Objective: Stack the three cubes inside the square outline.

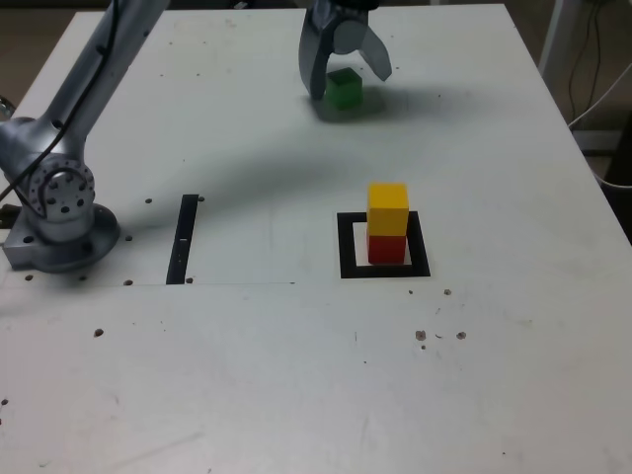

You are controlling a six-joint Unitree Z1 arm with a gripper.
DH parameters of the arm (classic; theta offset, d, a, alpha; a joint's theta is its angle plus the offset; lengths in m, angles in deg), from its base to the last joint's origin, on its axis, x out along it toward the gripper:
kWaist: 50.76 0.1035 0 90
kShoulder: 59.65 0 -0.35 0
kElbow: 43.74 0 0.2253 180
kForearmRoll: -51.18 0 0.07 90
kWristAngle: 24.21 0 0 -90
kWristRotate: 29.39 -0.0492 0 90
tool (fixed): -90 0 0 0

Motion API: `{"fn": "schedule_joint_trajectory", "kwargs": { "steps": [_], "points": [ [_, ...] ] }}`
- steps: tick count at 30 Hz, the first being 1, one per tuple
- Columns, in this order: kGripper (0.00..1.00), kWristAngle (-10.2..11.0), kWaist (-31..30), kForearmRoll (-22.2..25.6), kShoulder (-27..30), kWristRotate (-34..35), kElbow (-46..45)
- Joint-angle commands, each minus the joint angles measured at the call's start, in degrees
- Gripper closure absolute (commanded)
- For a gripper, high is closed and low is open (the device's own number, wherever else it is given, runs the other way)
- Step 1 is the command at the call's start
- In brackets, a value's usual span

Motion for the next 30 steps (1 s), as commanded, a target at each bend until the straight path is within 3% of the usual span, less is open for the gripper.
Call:
{"fn": "schedule_joint_trajectory", "kwargs": {
  "steps": [1,8,11,30],
  "points": [
    [0.16,0.2,0.5,0.3,-0.9,-0.1,0.1],
    [0.52,1.9,0.8,0.3,-1.2,0.2,0.8],
    [0.62,2.4,0.7,0.0,-1.3,-0.1,1.0],
    [0.63,1.8,0.5,0.1,-1.4,-0.2,0.7]
  ]
}}
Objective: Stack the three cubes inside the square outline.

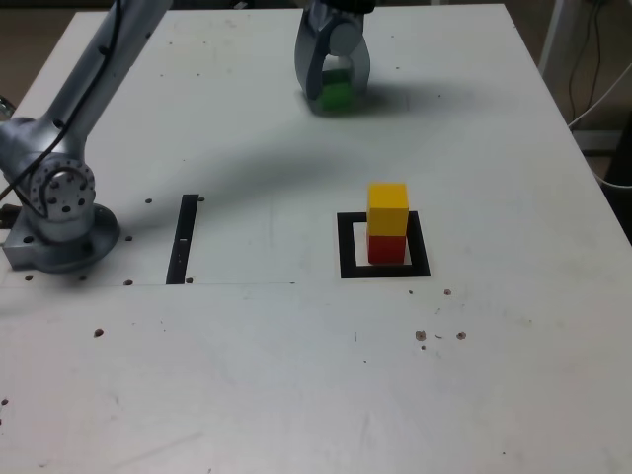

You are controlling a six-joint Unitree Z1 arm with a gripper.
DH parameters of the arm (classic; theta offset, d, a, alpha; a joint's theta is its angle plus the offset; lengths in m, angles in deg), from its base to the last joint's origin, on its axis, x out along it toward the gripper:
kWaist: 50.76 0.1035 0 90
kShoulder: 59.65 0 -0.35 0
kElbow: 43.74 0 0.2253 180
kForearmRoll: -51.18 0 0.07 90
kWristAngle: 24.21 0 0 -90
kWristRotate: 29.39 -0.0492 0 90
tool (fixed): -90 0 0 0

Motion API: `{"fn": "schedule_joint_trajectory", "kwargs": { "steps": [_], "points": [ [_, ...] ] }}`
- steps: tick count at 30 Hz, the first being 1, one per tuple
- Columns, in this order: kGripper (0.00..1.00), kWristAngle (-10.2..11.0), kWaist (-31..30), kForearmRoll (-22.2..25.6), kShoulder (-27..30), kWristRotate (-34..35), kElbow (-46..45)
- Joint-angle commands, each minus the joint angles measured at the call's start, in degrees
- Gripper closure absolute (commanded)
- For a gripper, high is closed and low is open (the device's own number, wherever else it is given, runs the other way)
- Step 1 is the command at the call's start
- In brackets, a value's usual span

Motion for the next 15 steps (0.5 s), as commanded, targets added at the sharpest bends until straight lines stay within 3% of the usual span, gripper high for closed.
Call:
{"fn": "schedule_joint_trajectory", "kwargs": {
  "steps": [1,15],
  "points": [
    [0.63,-0.2,-0.1,0.4,-0.3,-0.1,-0.1],
    [0.63,0.1,-2.4,1.8,4.6,-0.1,-2.3]
  ]
}}
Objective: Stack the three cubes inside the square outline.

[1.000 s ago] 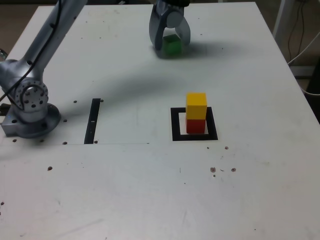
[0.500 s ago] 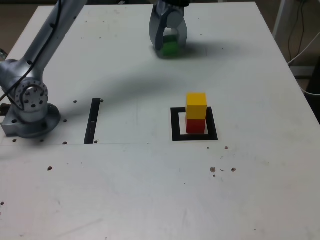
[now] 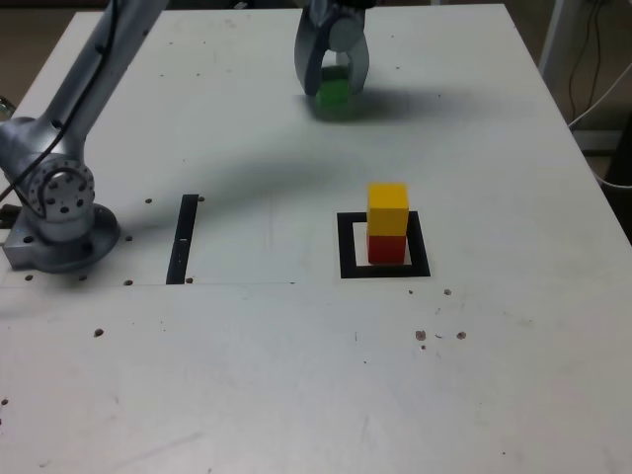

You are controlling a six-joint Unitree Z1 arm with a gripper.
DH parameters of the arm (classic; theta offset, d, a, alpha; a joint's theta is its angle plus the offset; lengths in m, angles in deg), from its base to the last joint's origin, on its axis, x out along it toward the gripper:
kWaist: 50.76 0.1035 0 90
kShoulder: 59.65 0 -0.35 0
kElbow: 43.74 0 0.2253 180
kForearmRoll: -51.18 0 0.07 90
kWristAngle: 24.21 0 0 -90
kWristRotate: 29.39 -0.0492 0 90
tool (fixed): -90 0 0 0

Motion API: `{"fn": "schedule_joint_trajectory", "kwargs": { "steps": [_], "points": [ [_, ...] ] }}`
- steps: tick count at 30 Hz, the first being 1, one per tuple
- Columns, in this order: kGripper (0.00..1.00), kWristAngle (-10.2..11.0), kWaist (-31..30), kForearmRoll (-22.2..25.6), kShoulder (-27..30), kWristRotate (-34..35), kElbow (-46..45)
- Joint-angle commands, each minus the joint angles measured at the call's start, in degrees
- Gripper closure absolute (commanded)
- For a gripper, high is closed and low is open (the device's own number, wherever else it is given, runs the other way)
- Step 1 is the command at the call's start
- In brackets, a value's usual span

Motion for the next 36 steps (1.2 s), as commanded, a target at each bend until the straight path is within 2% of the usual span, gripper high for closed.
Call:
{"fn": "schedule_joint_trajectory", "kwargs": {
  "steps": [1,13,18,28,36],
  "points": [
    [0.63,-0.2,-1.3,0.8,2.4,0.1,-1.3],
    [0.63,-2.9,-12.1,1.3,17.3,5.5,-13.0],
    [0.63,-4.4,-17.9,1.7,21.6,8.8,-16.2],
    [0.63,-6.1,-31.8,2.2,23.4,17.0,-17.6],
    [0.63,-6.9,-38.8,2.2,22.8,21.6,-16.6]
  ]
}}
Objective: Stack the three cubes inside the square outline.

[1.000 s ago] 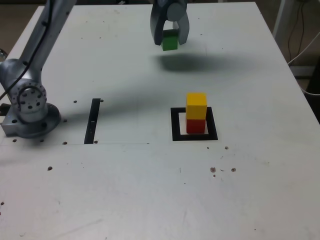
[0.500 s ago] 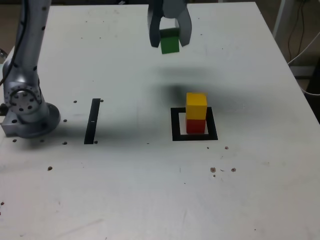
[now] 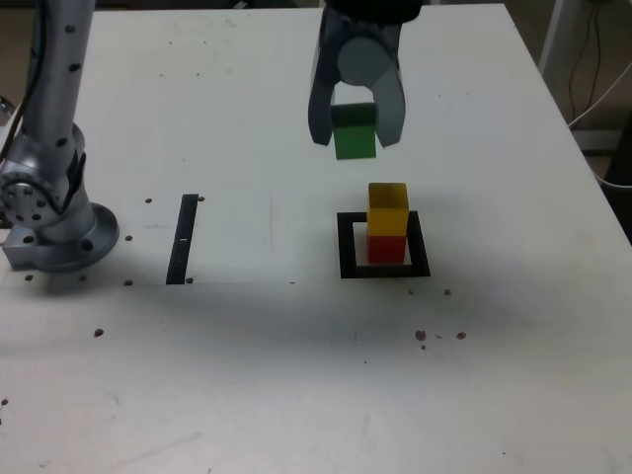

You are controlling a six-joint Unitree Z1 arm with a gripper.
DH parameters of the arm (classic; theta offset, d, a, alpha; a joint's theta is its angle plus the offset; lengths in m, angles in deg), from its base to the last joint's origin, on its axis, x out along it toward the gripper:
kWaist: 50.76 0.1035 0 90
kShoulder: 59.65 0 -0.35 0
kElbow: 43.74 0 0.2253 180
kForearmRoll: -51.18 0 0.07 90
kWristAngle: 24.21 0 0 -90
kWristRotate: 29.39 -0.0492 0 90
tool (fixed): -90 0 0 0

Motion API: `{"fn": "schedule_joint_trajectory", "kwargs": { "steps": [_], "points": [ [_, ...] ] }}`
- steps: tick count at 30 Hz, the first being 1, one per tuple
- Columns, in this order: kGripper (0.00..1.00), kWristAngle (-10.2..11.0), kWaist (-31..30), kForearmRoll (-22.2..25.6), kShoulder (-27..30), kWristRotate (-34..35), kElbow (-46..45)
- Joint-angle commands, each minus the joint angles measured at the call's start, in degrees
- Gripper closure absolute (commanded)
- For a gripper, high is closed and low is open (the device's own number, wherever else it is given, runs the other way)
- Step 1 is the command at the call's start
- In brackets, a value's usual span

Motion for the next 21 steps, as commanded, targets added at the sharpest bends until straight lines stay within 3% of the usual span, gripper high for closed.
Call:
{"fn": "schedule_joint_trajectory", "kwargs": {
  "steps": [1,21],
  "points": [
    [0.63,-0.3,-0.8,0.9,-0.6,0.8,0.9],
    [0.63,-1.6,-3.8,0.8,-6.1,2.7,4.9]
  ]
}}
